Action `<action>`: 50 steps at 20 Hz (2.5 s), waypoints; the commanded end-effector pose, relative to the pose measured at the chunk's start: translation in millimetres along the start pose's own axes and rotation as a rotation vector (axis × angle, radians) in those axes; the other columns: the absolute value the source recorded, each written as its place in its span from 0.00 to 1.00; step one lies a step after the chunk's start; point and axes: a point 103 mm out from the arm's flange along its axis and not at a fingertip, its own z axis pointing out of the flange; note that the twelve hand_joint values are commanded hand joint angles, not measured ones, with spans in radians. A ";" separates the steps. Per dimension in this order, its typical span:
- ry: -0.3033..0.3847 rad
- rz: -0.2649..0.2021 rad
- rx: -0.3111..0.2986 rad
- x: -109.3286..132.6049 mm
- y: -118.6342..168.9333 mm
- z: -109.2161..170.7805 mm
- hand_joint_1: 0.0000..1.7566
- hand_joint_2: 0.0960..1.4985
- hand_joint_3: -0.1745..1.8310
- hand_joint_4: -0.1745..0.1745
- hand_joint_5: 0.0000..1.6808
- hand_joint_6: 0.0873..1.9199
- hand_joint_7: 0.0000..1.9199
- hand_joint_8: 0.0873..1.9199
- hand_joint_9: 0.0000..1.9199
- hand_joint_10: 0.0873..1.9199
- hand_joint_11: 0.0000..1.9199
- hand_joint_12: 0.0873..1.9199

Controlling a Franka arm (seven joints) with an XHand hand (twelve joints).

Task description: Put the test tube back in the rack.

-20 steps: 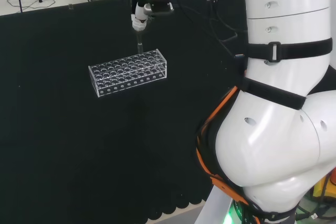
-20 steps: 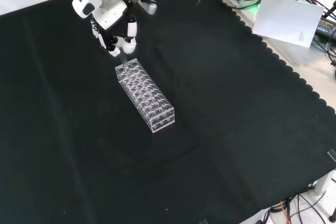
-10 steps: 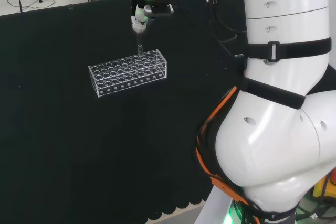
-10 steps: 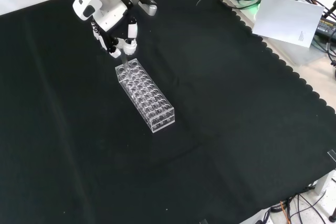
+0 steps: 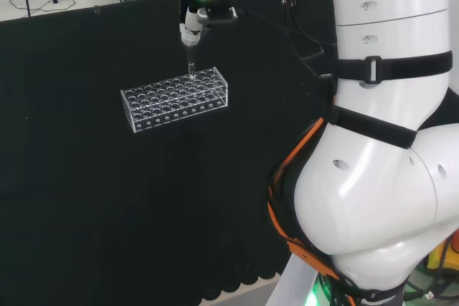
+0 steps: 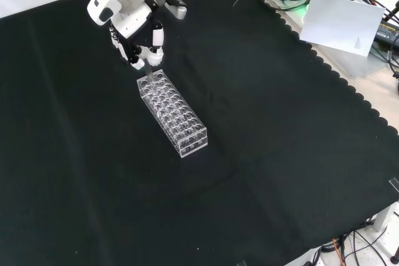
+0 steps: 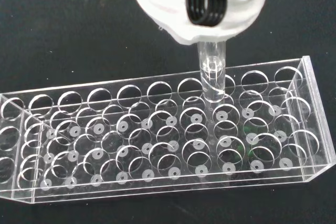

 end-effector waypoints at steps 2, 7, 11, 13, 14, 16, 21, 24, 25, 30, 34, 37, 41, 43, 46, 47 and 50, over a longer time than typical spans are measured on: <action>0.002 0.001 0.001 0.0 0.0 1.4 0.81 0.47 0.28 0.00 0.81 0.16 0.89 0.25 0.71 0.19 0.53 0.58; 0.008 0.000 0.003 -0.1 0.5 2.7 0.81 0.47 0.28 0.00 0.81 0.16 0.89 0.25 0.71 0.19 0.53 0.58; 0.004 0.004 -0.001 -0.1 3.2 3.2 0.81 0.47 0.28 0.00 0.81 0.16 0.89 0.25 0.71 0.19 0.53 0.58; 0.001 0.004 0.001 0.5 6.8 0.7 0.81 0.47 0.28 0.00 0.81 0.17 0.89 0.25 0.71 0.19 0.53 0.58; -0.002 0.003 -0.002 0.9 8.3 -1.3 0.81 0.47 0.28 0.00 0.81 0.17 0.89 0.25 0.71 0.19 0.53 0.58; -0.002 0.000 -0.014 0.0 8.3 -4.5 0.81 0.47 0.28 0.00 0.81 0.17 0.89 0.25 0.71 0.19 0.53 0.58; 0.002 -0.006 -0.015 -0.6 7.1 -6.1 0.81 0.47 0.28 0.00 0.81 0.17 0.89 0.25 0.71 0.19 0.53 0.58; 0.003 -0.006 -0.016 -0.8 6.4 -6.2 0.81 0.47 0.28 0.00 0.80 0.17 0.89 0.25 0.71 0.19 0.53 0.58; 0.002 -0.005 -0.018 -0.8 6.2 -6.1 0.81 0.47 0.28 0.00 0.80 0.17 0.89 0.25 0.71 0.19 0.53 0.58; 0.004 -0.005 -0.018 -1.1 5.1 -5.4 0.81 0.47 0.28 0.00 0.80 0.17 0.89 0.25 0.71 0.19 0.53 0.58; 0.002 -0.003 -0.013 -1.3 3.2 -1.8 0.81 0.47 0.28 0.00 0.80 0.17 0.89 0.26 0.71 0.19 0.53 0.58; -0.001 0.000 -0.006 -2.4 2.9 -0.6 0.81 0.47 0.28 0.00 0.80 0.17 0.89 0.26 0.71 0.19 0.53 0.58; 0.009 0.000 -0.008 -3.9 2.6 -0.4 0.81 0.47 0.28 0.00 0.80 0.17 0.89 0.26 0.71 0.19 0.53 0.58; 0.013 -0.001 -0.009 -4.1 2.6 -0.2 0.81 0.47 0.28 0.00 0.80 0.17 0.89 0.26 0.71 0.19 0.53 0.58; 0.014 -0.001 -0.008 -4.1 2.7 0.2 0.81 0.47 0.28 0.00 0.80 0.17 0.89 0.26 0.71 0.19 0.53 0.58; 0.015 -0.001 -0.009 -4.1 2.7 0.3 0.81 0.47 0.28 0.00 0.80 0.17 0.89 0.26 0.71 0.19 0.53 0.58; 0.015 0.001 -0.009 -3.7 2.9 0.8 0.81 0.47 0.28 0.00 0.80 0.17 0.89 0.26 0.71 0.19 0.53 0.58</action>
